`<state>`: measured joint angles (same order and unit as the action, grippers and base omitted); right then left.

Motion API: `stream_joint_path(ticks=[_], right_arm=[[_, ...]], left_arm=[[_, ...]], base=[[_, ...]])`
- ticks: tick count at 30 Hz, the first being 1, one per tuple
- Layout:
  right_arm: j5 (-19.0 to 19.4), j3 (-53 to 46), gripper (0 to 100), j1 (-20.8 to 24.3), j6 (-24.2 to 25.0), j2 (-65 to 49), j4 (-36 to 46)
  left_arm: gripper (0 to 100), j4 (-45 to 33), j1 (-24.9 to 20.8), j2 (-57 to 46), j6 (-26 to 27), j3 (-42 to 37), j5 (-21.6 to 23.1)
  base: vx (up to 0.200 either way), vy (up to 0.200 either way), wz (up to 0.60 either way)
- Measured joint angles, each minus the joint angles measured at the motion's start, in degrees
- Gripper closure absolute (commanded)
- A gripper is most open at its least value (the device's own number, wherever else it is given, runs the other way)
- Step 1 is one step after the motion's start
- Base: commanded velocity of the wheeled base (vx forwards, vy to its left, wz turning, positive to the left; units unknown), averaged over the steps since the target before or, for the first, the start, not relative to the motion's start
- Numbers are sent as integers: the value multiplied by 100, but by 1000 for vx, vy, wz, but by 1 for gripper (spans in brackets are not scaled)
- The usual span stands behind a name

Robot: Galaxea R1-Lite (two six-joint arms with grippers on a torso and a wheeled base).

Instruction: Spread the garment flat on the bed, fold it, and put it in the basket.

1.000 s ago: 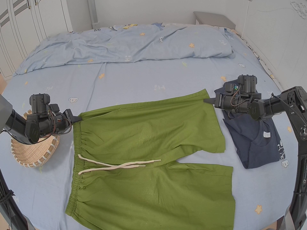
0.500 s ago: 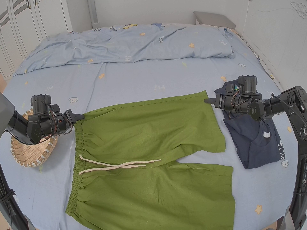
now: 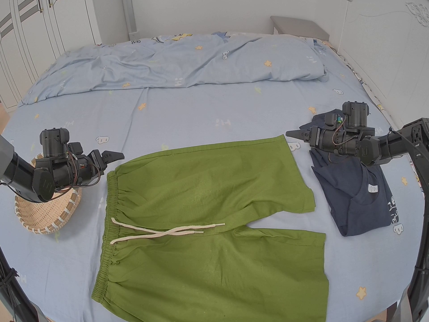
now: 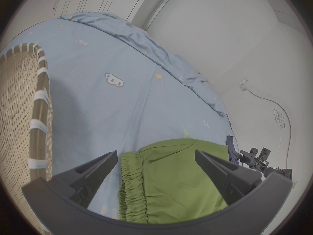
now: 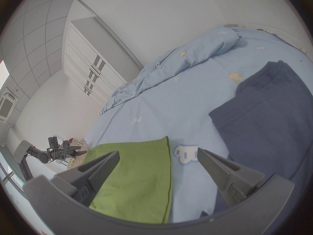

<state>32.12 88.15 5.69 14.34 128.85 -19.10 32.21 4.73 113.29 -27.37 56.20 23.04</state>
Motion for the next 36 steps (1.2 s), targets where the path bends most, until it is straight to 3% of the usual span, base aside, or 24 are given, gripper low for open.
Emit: stream_joint_path(ticks=[5, 13, 21, 27, 36], right_arm=[[34, -846, 0, -129, -17, -501, 17], [206, -2981, 0, -324, -246, -1386, -232], [714, -4893, 0, -402, -670, -1968, -1721], [892, -5409, 0, -250, -767, -2026, -2475], [847, -5511, 0, 113, -761, -1738, -3044]], left_arm=[[0, -27, -44, -227, -9, -110, 20], [0, -20, -223, -477, -60, -374, 49], [0, -7, -380, -657, -129, -618, 66], [0, 0, -444, -758, -152, -711, 71], [0, -2, -513, -861, -154, -736, 71]], base=[[0, 0, 0], [0, 0, 0], [0, 0, 0], [0, 0, 0], [0, 0, 0]])
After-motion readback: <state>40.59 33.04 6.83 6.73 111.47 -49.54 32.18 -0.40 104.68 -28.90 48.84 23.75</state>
